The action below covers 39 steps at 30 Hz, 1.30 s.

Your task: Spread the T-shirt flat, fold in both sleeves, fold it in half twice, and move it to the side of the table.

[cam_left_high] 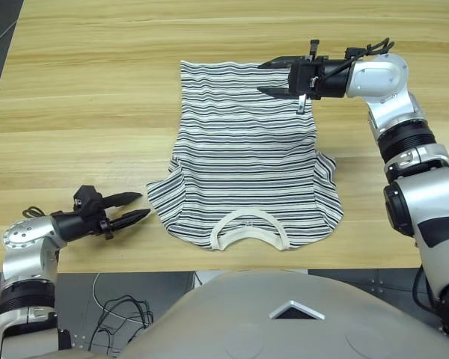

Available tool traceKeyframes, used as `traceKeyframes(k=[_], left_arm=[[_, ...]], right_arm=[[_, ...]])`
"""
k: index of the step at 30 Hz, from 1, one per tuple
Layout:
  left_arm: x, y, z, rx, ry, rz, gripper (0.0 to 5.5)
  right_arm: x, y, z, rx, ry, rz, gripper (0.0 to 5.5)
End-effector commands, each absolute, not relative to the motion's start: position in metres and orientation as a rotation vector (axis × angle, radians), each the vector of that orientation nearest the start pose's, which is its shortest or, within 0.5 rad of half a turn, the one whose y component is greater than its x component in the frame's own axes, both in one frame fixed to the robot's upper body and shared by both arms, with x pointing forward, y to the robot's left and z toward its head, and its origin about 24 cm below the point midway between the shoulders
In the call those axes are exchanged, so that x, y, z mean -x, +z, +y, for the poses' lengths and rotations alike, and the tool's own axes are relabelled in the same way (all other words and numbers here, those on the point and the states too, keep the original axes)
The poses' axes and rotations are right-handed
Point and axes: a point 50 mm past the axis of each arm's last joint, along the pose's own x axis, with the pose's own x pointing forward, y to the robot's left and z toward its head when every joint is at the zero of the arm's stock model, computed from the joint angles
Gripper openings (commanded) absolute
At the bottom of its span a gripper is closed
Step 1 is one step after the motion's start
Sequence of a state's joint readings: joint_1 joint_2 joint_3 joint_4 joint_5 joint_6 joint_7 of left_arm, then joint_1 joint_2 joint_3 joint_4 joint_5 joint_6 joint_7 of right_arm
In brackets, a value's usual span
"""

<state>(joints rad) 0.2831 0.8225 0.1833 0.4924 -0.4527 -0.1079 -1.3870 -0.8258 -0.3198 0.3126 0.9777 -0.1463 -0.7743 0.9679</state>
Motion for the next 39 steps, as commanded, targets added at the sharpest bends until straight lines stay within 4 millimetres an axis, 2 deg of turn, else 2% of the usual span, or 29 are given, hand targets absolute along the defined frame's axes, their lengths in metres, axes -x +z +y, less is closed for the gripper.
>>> traceKeyframes(k=[1,8,12,16,21,25,28,33,37,39], left_arm=[[-0.129,0.013,0.352,-0.002,-0.866,0.658,3.23],[-0.124,-0.016,0.324,0.093,-0.927,0.717,3.23],[-0.125,-0.018,0.313,0.107,-0.966,0.712,3.23],[-0.128,-0.019,0.312,0.105,-0.963,0.723,3.23],[-0.129,-0.02,0.314,0.093,-0.95,0.74,2.43],[-0.131,-0.018,0.316,0.08,-0.946,0.734,2.01],[-0.135,-0.015,0.317,0.067,-0.949,0.723,1.46],[-0.133,-0.016,0.306,0.071,-1.016,0.71,0.72],[-0.135,-0.006,0.308,0.087,-1.022,0.661,0.11],[-0.134,0.002,0.312,0.082,-1.03,0.631,0.11]], right_arm=[[-0.341,0.097,-0.104,0.856,1.324,-0.239,1.62],[-0.339,0.092,-0.101,0.865,1.336,-0.228,1.62],[-0.337,0.087,-0.1,0.875,1.344,-0.212,1.62],[-0.335,0.083,-0.098,0.875,1.353,-0.206,1.62],[-0.335,0.082,-0.096,0.88,1.36,-0.202,1.62],[-0.334,0.08,-0.095,0.884,1.366,-0.196,1.62],[-0.334,0.078,-0.095,0.891,1.369,-0.192,1.62],[-0.333,0.077,-0.094,0.889,1.368,-0.19,1.62],[-0.333,0.076,-0.093,0.889,1.37,-0.188,1.62],[-0.332,0.075,-0.09,0.885,1.373,-0.19,1.62]])
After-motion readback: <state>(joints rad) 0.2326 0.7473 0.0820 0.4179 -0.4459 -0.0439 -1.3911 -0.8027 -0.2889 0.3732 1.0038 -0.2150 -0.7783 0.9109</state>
